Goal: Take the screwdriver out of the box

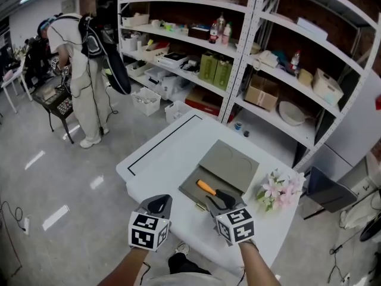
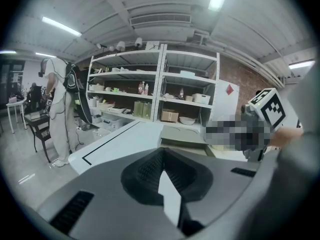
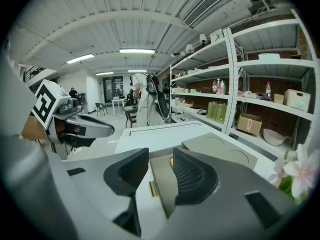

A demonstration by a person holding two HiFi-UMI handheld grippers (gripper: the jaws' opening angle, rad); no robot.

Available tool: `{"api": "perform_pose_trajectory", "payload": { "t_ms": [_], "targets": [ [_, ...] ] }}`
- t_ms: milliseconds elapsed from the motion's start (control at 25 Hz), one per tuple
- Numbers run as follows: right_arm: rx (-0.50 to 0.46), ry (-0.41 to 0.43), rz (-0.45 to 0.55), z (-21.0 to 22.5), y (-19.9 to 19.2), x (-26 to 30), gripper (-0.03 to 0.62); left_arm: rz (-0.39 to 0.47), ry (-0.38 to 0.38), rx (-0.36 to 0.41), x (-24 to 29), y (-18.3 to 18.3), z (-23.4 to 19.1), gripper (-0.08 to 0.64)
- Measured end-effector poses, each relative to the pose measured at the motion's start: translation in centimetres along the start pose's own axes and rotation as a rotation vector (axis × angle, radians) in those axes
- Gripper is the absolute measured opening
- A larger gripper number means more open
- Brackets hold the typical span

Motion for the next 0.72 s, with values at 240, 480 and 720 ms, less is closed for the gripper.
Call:
{"api": "perform_pose_trajectory", "payload": {
  "t_ms": [240, 480, 720],
  "targets": [
    [-0.051, 0.054, -0.11, 1.3, 0.2, 4.3, 0.169, -0.014, -0.008, -0.013, 2.7, 1.1, -2.5, 0.005],
    [-0.123, 0.107, -0.225, 1.6, -0.2, 8.3, 0.173, -0.038, -0.006, -0.039, 4.9, 1.2, -4.5, 0.005],
    [-0.149, 0.14, -0.314, 2.3, -1.4, 11.5, 0.176, -0.065, -0.007, -0.06, 7.1, 1.3, -6.3, 0.006]
  ]
}}
Point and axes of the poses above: the fingertips, and each gripper's own axes: x forward along the fingers, z to its right, y out of its top, the point moved 10 cm from there along -x, backward along the fingers, and after that the axes turned 14 degrees about -y, right-handed, at the moved point
